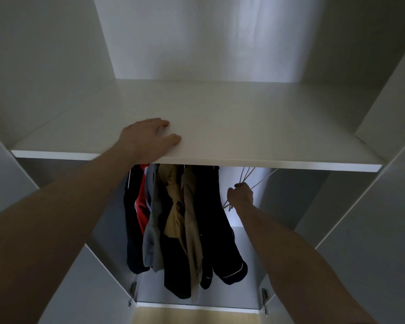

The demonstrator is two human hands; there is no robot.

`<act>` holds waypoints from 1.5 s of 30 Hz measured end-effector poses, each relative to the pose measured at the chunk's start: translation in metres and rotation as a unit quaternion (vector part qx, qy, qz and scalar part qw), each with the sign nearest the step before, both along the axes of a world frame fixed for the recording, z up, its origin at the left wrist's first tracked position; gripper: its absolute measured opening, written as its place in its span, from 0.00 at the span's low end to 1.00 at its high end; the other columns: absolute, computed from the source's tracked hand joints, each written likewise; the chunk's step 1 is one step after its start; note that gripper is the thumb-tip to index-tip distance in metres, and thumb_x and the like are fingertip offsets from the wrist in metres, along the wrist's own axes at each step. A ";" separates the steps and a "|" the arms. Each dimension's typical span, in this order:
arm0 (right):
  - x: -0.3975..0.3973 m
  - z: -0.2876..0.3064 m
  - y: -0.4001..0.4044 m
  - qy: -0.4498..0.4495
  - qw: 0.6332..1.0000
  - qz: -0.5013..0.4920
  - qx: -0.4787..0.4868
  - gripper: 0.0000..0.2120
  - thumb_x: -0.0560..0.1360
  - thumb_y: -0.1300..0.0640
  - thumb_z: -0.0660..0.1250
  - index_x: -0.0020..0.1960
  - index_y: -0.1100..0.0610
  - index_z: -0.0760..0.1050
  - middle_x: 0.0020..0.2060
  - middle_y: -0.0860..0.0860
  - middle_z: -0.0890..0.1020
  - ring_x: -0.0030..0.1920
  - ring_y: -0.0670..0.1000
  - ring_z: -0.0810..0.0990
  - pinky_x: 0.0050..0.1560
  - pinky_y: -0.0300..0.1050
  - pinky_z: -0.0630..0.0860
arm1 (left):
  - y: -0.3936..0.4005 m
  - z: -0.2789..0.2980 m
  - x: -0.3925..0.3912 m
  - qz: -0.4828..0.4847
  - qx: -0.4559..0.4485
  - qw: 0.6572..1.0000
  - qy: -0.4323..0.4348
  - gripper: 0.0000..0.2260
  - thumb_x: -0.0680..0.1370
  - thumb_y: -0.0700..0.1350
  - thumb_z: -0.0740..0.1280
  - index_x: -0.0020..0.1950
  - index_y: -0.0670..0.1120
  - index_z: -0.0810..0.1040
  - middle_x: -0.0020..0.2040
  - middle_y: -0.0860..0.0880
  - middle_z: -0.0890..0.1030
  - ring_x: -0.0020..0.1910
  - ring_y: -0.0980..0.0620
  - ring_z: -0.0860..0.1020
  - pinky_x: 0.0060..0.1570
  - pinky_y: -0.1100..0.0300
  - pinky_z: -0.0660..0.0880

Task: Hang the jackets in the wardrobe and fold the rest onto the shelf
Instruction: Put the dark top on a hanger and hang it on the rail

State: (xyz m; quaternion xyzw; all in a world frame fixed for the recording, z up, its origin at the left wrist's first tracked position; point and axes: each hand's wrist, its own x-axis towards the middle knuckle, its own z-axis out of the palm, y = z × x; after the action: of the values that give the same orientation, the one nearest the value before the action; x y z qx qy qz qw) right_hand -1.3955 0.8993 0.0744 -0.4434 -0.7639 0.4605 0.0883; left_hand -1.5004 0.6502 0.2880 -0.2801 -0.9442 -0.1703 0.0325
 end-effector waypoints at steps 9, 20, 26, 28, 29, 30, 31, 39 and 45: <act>0.021 -0.011 0.000 0.175 0.979 -0.083 -0.066 0.14 0.85 0.52 0.63 0.57 0.62 0.80 0.46 0.58 0.82 0.48 0.64 0.85 0.39 0.52 0.81 | -0.001 0.001 0.001 0.006 0.002 1.000 -0.009 0.40 0.71 0.74 0.55 0.79 0.56 0.66 0.81 0.54 0.64 0.78 0.47 0.64 0.76 0.48 0.59; 0.057 -0.012 0.019 0.216 0.960 -0.092 -0.151 0.13 0.83 0.64 0.63 0.64 0.59 0.81 0.42 0.56 0.77 0.35 0.51 0.71 0.35 0.40 0.71 | -0.001 -0.002 -0.003 0.007 0.005 1.000 -0.008 0.38 0.73 0.75 0.56 0.79 0.57 0.66 0.80 0.54 0.65 0.78 0.47 0.65 0.76 0.46 0.60; 0.073 -0.014 0.025 0.179 0.976 -0.123 -0.016 0.14 0.82 0.58 0.66 0.66 0.56 0.82 0.44 0.60 0.86 0.35 0.48 0.78 0.35 0.33 0.73 | 0.000 -0.002 -0.004 0.008 0.007 1.000 -0.008 0.36 0.74 0.73 0.59 0.79 0.57 0.67 0.80 0.53 0.66 0.77 0.46 0.66 0.75 0.46 0.61; 0.075 -0.014 0.024 0.197 0.974 -0.108 -0.018 0.15 0.82 0.60 0.66 0.67 0.58 0.81 0.47 0.58 0.86 0.43 0.53 0.83 0.48 0.40 0.78 | 0.000 -0.002 -0.005 0.009 0.007 1.000 -0.009 0.36 0.75 0.73 0.59 0.79 0.57 0.66 0.80 0.53 0.66 0.77 0.46 0.66 0.75 0.46 0.61; 0.075 -0.014 0.024 0.202 0.974 -0.103 -0.020 0.15 0.82 0.61 0.66 0.68 0.59 0.80 0.50 0.59 0.86 0.48 0.57 0.85 0.54 0.44 0.79 | 0.000 -0.002 -0.005 0.009 0.006 1.000 -0.009 0.35 0.76 0.73 0.60 0.79 0.57 0.66 0.80 0.53 0.66 0.77 0.46 0.66 0.75 0.46 0.60; 0.076 -0.014 0.024 0.199 0.975 -0.097 -0.012 0.15 0.83 0.61 0.66 0.68 0.60 0.80 0.53 0.61 0.86 0.52 0.60 0.85 0.54 0.43 0.80 | 0.000 -0.002 -0.005 0.008 0.006 1.000 -0.009 0.35 0.76 0.72 0.60 0.79 0.57 0.67 0.80 0.53 0.66 0.77 0.46 0.66 0.75 0.46 0.60; 0.076 -0.013 0.024 0.195 0.976 -0.092 -0.008 0.14 0.83 0.60 0.65 0.67 0.61 0.80 0.53 0.62 0.86 0.51 0.62 0.85 0.47 0.38 0.79 | 0.000 -0.002 -0.005 0.009 0.008 1.000 -0.010 0.35 0.76 0.72 0.60 0.79 0.57 0.67 0.80 0.53 0.66 0.77 0.46 0.66 0.75 0.47 0.61; 0.075 -0.005 0.033 0.233 0.949 -0.021 -0.213 0.12 0.81 0.70 0.66 0.63 0.66 0.76 0.61 0.66 0.81 0.52 0.60 0.79 0.45 0.50 0.74 | 0.001 -0.003 -0.007 0.018 0.007 1.000 -0.011 0.35 0.76 0.73 0.60 0.78 0.58 0.67 0.80 0.53 0.66 0.77 0.45 0.66 0.74 0.46 0.62; 0.080 0.004 0.046 0.236 0.931 0.008 -0.277 0.19 0.82 0.76 0.58 0.72 0.74 0.68 0.66 0.74 0.75 0.66 0.78 0.73 0.73 0.66 0.69 | 0.000 -0.002 -0.006 0.017 0.010 1.000 -0.014 0.35 0.75 0.73 0.60 0.78 0.58 0.67 0.80 0.53 0.66 0.76 0.45 0.67 0.74 0.46 0.62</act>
State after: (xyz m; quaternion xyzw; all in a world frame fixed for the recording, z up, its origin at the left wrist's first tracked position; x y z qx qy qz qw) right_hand -1.3151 0.9452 0.0788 -0.3224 -0.5667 0.7460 0.1359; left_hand -1.5064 0.6502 0.2860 -0.2610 -0.9476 -0.1827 0.0248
